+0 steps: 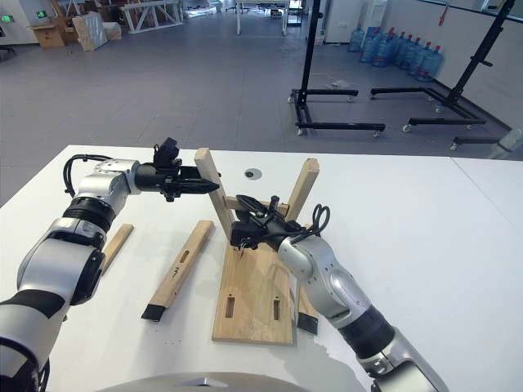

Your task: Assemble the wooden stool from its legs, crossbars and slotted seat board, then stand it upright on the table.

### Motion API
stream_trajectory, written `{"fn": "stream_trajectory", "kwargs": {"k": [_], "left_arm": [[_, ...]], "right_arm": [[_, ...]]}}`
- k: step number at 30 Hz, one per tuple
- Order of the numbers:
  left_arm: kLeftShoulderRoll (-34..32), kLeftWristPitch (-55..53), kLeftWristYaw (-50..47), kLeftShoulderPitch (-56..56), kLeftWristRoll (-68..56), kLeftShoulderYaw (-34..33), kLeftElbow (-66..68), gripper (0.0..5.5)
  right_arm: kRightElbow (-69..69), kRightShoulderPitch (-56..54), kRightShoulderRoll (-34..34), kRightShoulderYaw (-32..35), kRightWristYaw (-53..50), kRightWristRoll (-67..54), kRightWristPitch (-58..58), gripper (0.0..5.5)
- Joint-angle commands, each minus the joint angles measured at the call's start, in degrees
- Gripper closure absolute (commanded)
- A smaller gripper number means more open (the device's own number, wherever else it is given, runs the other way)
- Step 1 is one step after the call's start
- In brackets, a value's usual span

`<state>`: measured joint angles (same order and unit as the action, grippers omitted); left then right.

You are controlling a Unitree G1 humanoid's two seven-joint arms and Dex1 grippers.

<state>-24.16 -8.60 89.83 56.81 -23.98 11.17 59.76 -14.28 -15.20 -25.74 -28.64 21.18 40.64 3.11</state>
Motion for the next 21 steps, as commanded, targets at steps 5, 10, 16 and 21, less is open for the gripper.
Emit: {"fn": "stream_trajectory", "kwargs": {"k": [5,10,16,21], "left_arm": [[2.91,-1.98,-3.18,-10.47,15.10,11.27,6.21,3.45],[2.92,-1.83,-2.79,-10.11,15.45,11.95,6.34,3.45],[2.29,-1.52,-3.00,-9.97,15.38,12.24,6.74,3.45],[2.22,-1.33,-2.79,-9.81,15.55,12.50,7.07,3.45]], "right_arm": [[4.59,-0.83,-0.91,-5.21,6.70,3.14,-1.94,4.21],[4.72,0.06,-0.37,-5.22,6.94,3.90,-0.71,4.21],[4.78,1.11,-0.09,-4.22,7.50,1.64,-0.06,3.84],[3.70,1.91,-0.43,-1.90,9.29,-4.48,-1.47,3.01]]}}
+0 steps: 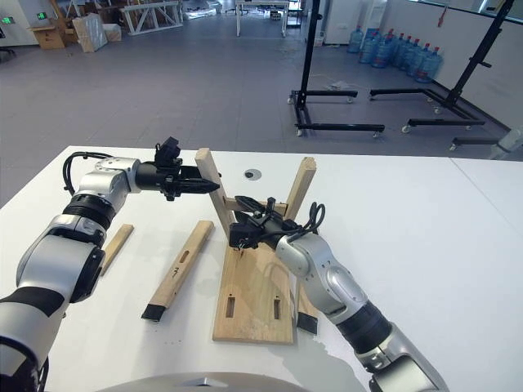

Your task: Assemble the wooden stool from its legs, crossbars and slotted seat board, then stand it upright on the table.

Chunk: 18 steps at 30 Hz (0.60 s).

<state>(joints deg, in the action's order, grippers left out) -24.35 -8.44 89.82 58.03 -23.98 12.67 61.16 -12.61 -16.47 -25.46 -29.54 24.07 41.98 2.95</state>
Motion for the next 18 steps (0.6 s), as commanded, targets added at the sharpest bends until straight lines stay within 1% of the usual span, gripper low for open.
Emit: {"fn": "stream_trajectory", "kwargs": {"k": [1,2,4,5,8,11,13,14,15,16,17,18], "left_arm": [[2.41,-1.46,-2.78,-10.95,15.57,11.01,5.72,3.45],[2.39,-1.43,-2.77,-10.86,15.55,10.99,5.76,3.45],[2.27,-1.36,-2.75,-10.78,15.52,10.94,5.78,3.45],[2.17,-1.38,-2.72,-10.79,15.46,10.90,5.75,3.45],[1.80,-1.41,-2.61,-10.99,15.31,10.85,5.70,3.45],[1.67,-1.28,-2.53,-11.14,15.36,11.01,5.71,3.45],[1.66,-1.17,-2.46,-11.16,15.41,11.11,5.59,3.45],[1.70,-0.91,-1.98,-11.40,15.64,11.59,4.99,3.45],[1.74,-0.78,-1.47,-11.53,15.81,12.01,4.42,3.45],[1.73,-0.70,-1.06,-11.63,15.91,12.30,3.99,3.45],[1.62,-0.63,-0.70,-11.72,15.96,12.53,3.66,3.45],[1.46,-0.61,-0.47,-11.78,15.94,12.63,3.45,3.45]], "right_arm": [[1.68,3.18,-1.05,-0.45,6.93,-7.40,-2.05,2.73],[0.80,3.09,-1.37,0.71,8.01,-10.08,-2.45,2.47],[-2.63,2.82,-2.33,3.99,11.24,-17.26,-2.64,2.11],[-4.69,2.72,-3.42,5.63,13.69,-20.94,-2.24,1.79],[-8.10,1.47,-5.55,10.77,16.79,-27.69,-1.53,1.77],[-9.12,-0.72,-4.76,15.49,17.01,-33.60,0.55,1.77],[-9.22,-3.81,-2.92,22.45,15.96,-41.77,4.63,1.77],[-6.56,-7.69,-0.80,30.10,12.60,-49.41,9.46,1.77],[-4.77,-10.61,0.62,36.20,9.62,-55.49,12.46,1.77],[-3.68,-12.82,1.45,40.88,7.11,-60.45,14.43,1.77],[-3.19,-14.15,1.56,44.22,5.33,-63.75,15.53,1.77],[-2.95,-14.84,1.19,46.11,4.45,-65.76,16.11,1.77]]}}
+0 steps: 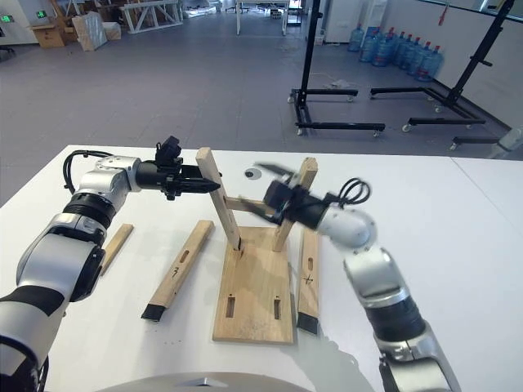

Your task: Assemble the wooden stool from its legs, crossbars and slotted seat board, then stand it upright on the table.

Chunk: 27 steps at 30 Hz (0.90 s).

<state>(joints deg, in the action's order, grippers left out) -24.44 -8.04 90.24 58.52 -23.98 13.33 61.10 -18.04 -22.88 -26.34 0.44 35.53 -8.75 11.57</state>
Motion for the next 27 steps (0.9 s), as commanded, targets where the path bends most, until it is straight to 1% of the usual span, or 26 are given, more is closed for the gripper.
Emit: {"fn": "stream_trajectory", "kwargs": {"k": [1,3,5,9,12,14,16,18,23,25,27], "left_arm": [[1.36,-1.02,-0.72,-12.37,15.90,12.04,3.29,3.45],[1.02,-1.02,-0.47,-12.47,15.84,12.16,2.93,3.45],[0.94,-1.04,-0.41,-12.18,15.66,12.20,2.65,3.45],[0.72,-1.09,0.39,-11.79,15.30,12.61,1.49,3.45],[0.62,-1.09,0.55,-11.67,15.15,13.05,0.79,3.45],[0.74,-1.10,0.48,-11.80,14.76,13.15,-0.02,3.46],[0.87,-0.91,0.24,-12.16,13.99,12.98,-1.47,3.46],[1.07,-0.84,-0.18,-12.33,13.09,12.45,-2.94,3.46],[3.32,-2.26,-3.73,-11.35,9.80,9.67,-6.79,3.46],[3.31,-3.42,-3.24,-12.97,8.86,10.25,-11.11,3.46],[2.80,-3.62,-3.40,-14.08,9.45,10.95,-11.78,3.46]], "right_arm": [[3.27,-8.66,1.31,16.72,-7.28,-15.16,7.78,1.77],[4.50,-7.85,0.44,15.37,-7.25,-14.41,9.33,1.77],[4.13,-5.60,0.26,12.23,-6.38,-13.58,10.33,1.77],[8.61,-3.51,3.69,7.31,-9.90,-10.51,13.48,1.77],[11.45,-2.18,4.12,3.06,-10.75,-8.89,18.04,1.77],[11.60,-0.45,4.80,2.26,-9.39,-12.22,22.77,1.77],[13.45,0.21,6.05,3.22,-9.90,-15.14,27.66,1.77],[14.68,0.85,6.16,2.63,-10.44,-15.54,30.26,1.77],[13.00,3.76,5.70,-1.26,-10.22,-16.28,33.42,1.77],[12.78,4.01,5.75,-1.83,-10.63,-16.43,33.76,1.77],[12.83,3.97,5.35,-1.79,-10.79,-16.49,33.88,1.77]]}}
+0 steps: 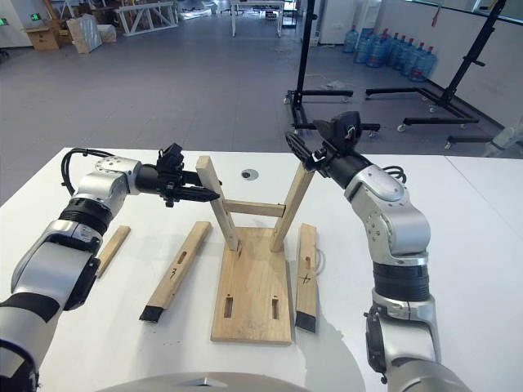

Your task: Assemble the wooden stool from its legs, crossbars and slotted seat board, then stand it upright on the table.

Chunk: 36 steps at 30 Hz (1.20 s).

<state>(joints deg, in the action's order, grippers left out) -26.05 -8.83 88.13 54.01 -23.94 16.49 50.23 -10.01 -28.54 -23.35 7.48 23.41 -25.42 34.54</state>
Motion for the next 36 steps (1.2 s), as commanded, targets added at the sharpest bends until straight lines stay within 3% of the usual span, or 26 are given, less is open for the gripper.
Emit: {"fn": "stream_trajectory", "kwargs": {"k": [1,9,19,25,29,34,36], "left_arm": [[4.19,-2.72,-1.88,-9.78,9.94,7.90,-0.24,3.46],[4.56,0.62,-5.42,-10.95,14.13,10.18,5.83,3.46],[4.08,2.55,-4.32,-11.14,15.75,11.78,6.66,3.46],[3.92,3.10,-4.43,-10.68,16.28,12.09,7.61,3.46],[3.69,3.38,-4.10,-10.35,16.77,12.74,8.15,3.46],[4.00,3.47,-3.78,-9.88,16.89,13.25,8.35,3.46],[4.21,3.61,-3.67,-9.74,16.84,13.57,8.41,3.46]], "right_arm": [[4.98,9.58,2.11,-8.73,1.33,0.18,10.87,1.77],[4.74,8.82,0.57,-10.00,1.72,0.85,9.27,1.77],[-2.62,-1.31,-2.83,-5.07,-6.61,13.88,-11.25,1.77],[-11.31,-0.48,-2.01,-18.39,-6.41,29.06,-22.59,1.77],[-5.73,-0.29,-2.02,-31.08,-5.43,43.12,-25.49,1.77],[7.40,5.83,-6.43,-49.03,13.47,50.51,-18.44,1.77],[6.99,7.29,-7.12,-50.26,16.96,51.09,-15.61,1.77]]}}
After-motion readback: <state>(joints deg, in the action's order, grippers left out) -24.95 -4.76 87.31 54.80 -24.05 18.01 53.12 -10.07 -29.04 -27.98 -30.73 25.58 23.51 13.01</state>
